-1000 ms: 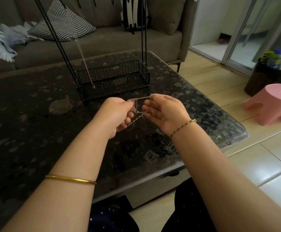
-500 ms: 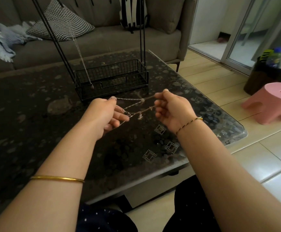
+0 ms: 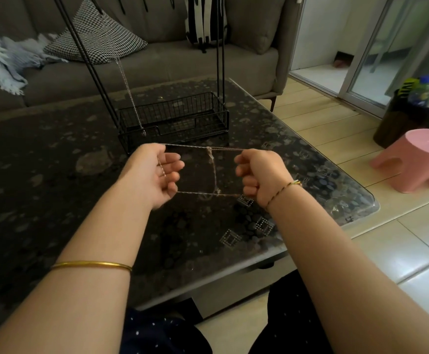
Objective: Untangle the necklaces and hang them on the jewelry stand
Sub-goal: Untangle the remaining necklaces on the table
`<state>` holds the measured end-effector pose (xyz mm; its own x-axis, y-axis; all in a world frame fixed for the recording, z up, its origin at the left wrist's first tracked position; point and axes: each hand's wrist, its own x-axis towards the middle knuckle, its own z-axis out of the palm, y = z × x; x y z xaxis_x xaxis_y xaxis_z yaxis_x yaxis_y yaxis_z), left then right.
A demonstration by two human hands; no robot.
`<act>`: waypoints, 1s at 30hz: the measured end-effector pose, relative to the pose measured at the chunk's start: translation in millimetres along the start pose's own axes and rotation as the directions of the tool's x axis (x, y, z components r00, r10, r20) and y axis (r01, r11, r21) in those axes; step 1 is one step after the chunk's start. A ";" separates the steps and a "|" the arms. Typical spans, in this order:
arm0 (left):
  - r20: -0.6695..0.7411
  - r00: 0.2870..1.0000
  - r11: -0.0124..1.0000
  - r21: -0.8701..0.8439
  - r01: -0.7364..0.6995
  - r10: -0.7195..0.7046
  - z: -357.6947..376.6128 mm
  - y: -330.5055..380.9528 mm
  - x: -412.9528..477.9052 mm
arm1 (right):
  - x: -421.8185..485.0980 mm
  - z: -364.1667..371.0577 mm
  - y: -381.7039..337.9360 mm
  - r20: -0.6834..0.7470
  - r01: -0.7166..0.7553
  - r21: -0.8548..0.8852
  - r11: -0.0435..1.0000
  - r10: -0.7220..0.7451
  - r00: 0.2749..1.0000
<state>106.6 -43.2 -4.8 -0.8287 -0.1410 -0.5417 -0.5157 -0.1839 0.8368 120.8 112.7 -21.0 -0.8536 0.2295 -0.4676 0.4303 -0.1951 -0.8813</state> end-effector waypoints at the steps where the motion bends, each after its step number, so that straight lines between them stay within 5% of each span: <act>1: -0.003 1.000 1.000 -0.004 -0.003 0.003 0.8 0.1 -1.0 | -0.3 2.5 0.5 -0.005 0.022 -0.124 0.992 -0.023 1.000; 4: 0.021 1.000 0.999 -0.048 0.002 -0.001 2.9 0.5 -3.1 | 2.1 6.4 2.9 -0.032 0.087 -0.379 0.921 -0.107 0.994; 6: 0.041 0.999 0.997 -0.078 0.012 -0.009 3.9 0.2 -5.1 | 1.6 6.2 2.8 -0.021 0.088 -0.398 0.913 -0.105 0.994; 11: 0.052 0.999 0.993 -0.116 0.002 0.004 1.6 -0.5 -6.3 | -2.5 4.0 -0.6 0.088 0.037 0.027 0.999 -0.040 0.995; 14: 0.092 0.994 0.994 -0.097 -0.044 0.053 1.9 0.1 -6.0 | -5.1 4.3 -1.0 0.125 0.061 0.119 0.991 -0.076 0.989; 20: 0.107 0.969 0.974 0.020 -0.225 0.222 10.5 0.1 -11.3 | -6.9 6.2 0.4 0.084 0.192 -0.170 0.967 -0.179 0.980; 24: 0.139 0.941 0.951 -0.038 -0.308 0.310 11.5 3.7 -17.1 | -2.5 8.2 10.0 0.205 0.325 -0.464 0.824 -0.257 0.944; 30: 0.206 0.896 0.920 -0.104 -0.379 0.392 11.0 6.5 -22.9 | -2.4 10.0 11.7 0.258 0.419 -0.418 0.806 -0.338 0.905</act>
<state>119.9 -30.5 13.9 -0.9900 0.0017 -0.1408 -0.1378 -0.2168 0.9665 124.9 100.4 -29.6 -0.9937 0.0278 -0.1083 0.1114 0.3380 -0.9345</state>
